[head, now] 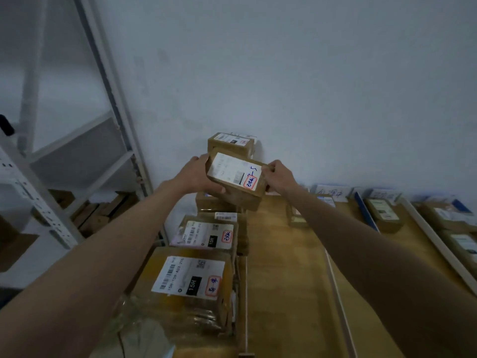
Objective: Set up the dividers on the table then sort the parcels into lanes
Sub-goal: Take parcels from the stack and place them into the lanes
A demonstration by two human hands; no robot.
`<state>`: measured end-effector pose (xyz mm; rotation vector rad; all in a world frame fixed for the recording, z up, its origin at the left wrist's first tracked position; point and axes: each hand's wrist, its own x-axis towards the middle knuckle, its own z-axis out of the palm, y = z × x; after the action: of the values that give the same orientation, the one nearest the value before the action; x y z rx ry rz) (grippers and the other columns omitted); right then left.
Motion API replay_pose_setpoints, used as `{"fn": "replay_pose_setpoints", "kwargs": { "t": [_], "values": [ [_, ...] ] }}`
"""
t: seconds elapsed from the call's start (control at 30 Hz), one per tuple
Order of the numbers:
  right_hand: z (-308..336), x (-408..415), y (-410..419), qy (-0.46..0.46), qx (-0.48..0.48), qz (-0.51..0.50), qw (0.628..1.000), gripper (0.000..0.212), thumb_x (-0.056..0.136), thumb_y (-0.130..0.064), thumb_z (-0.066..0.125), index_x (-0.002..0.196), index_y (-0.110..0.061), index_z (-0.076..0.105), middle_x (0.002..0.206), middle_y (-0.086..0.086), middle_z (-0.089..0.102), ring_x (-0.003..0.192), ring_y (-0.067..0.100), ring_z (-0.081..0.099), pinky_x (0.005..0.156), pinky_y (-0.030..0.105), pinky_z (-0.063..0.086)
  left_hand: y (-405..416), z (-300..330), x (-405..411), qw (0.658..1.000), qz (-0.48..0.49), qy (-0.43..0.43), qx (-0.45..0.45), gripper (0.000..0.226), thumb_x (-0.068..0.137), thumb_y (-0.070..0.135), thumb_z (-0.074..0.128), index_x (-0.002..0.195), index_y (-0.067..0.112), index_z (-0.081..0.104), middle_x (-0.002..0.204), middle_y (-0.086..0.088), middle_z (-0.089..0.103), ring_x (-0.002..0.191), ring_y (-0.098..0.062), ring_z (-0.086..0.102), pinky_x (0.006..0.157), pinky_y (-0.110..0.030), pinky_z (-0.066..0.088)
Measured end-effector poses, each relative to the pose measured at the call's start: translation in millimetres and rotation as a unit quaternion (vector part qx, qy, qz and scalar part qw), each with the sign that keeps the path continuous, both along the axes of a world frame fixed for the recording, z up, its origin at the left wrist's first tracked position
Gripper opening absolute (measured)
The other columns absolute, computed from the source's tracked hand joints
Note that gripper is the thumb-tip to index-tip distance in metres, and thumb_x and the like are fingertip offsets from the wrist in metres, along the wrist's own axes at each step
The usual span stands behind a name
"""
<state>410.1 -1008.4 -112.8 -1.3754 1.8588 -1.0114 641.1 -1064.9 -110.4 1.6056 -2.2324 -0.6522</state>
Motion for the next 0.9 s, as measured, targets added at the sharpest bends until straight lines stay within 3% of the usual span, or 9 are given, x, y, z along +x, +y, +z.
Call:
{"fn": "replay_pose_setpoints", "kwargs": {
  "t": [0.13,0.23,0.3,0.4,0.43,0.53,0.67,0.8,0.9],
  "values": [
    [1,-32,22,-0.024,0.018,0.011,0.999,0.031,0.102,-0.033,0.047,0.117,-0.009,0.058,0.111,0.009,0.065,0.097,0.027,0.067,0.089,0.043,0.057,6,4,-33,0.998,-0.016,0.024,-0.05,0.107,0.06,0.041,0.091,0.147,0.016,0.033,0.14,-0.011,0.047,0.128,-0.03,0.045,0.101,-0.039,0.044],
    [-5,-62,41,-0.016,0.052,0.02,0.998,0.041,0.099,-0.042,0.051,0.113,-0.006,0.066,0.111,0.012,0.068,0.101,0.028,0.067,0.094,0.044,0.055,10,8,-57,0.998,-0.032,0.053,-0.029,0.091,0.067,0.022,0.089,0.143,0.014,0.039,0.141,-0.008,0.05,0.129,-0.027,0.047,0.096,-0.032,0.042],
    [-7,-79,56,-0.018,0.075,0.014,0.997,0.047,0.097,-0.044,0.054,0.11,-0.001,0.067,0.107,0.011,0.069,0.095,0.024,0.067,0.087,0.038,0.058,13,10,-73,0.996,-0.054,0.07,-0.016,0.093,0.064,0.031,0.09,0.142,0.016,0.041,0.14,-0.006,0.052,0.129,-0.026,0.048,0.103,-0.038,0.044],
    [-9,-99,77,-0.042,0.091,-0.015,0.995,0.045,0.098,-0.04,0.055,0.107,0.003,0.063,0.091,0.009,0.062,0.076,0.017,0.059,0.063,0.025,0.05,-1,-2,-102,0.993,-0.079,0.079,-0.021,0.126,0.043,0.078,0.08,0.145,0.017,0.038,0.144,-0.007,0.048,0.132,-0.028,0.047,0.105,-0.051,0.044],
    [-11,-104,84,-0.059,0.092,-0.025,0.994,0.043,0.098,-0.037,0.055,0.108,0.004,0.062,0.09,0.009,0.06,0.075,0.017,0.059,0.063,0.025,0.052,5,-2,-115,0.994,-0.087,0.061,-0.016,0.127,0.048,0.077,0.079,0.148,0.014,0.033,0.149,-0.01,0.042,0.135,-0.03,0.043,0.108,-0.051,0.041],
    [-17,-122,104,-0.114,0.097,-0.054,0.987,0.039,0.098,-0.031,0.057,0.114,0.004,0.059,0.103,0.012,0.062,0.087,0.021,0.064,0.081,0.039,0.06,33,-2,-151,0.996,-0.087,-0.017,-0.01,0.091,0.083,0.044,0.074,0.15,0.007,0.026,0.156,-0.015,0.027,0.139,-0.034,0.036,0.111,-0.045,0.034],
    [-24,-141,132,-0.137,0.111,-0.103,0.979,0.041,0.1,-0.028,0.055,0.124,0.005,0.053,0.106,0.013,0.062,0.083,0.023,0.065,0.075,0.037,0.061,58,-12,-198,0.983,-0.141,-0.113,-0.024,0.053,0.102,0.04,0.045,0.142,0.007,0.043,0.142,-0.018,0.041,0.126,-0.034,0.049,0.102,-0.043,0.04],
    [-33,-168,163,-0.135,0.123,-0.156,0.971,0.04,0.101,-0.028,0.052,0.125,0.005,0.052,0.115,0.016,0.06,0.098,0.032,0.066,0.081,0.042,0.059,80,-30,-239,0.97,-0.198,-0.136,-0.041,0.046,0.104,0.039,0.035,0.134,0.012,0.057,0.124,-0.016,0.056,0.108,-0.031,0.06,0.095,-0.042,0.05],
    [-41,-195,185,-0.122,0.132,-0.198,0.964,0.043,0.099,-0.029,0.055,0.126,0.003,0.05,0.121,0.019,0.059,0.101,0.034,0.066,0.074,0.041,0.061,93,-44,-269,0.962,-0.222,-0.153,-0.037,0.05,0.103,0.044,0.034,0.133,0.013,0.058,0.128,-0.015,0.059,0.112,-0.031,0.059,0.096,-0.043,0.049]
  ]
}}
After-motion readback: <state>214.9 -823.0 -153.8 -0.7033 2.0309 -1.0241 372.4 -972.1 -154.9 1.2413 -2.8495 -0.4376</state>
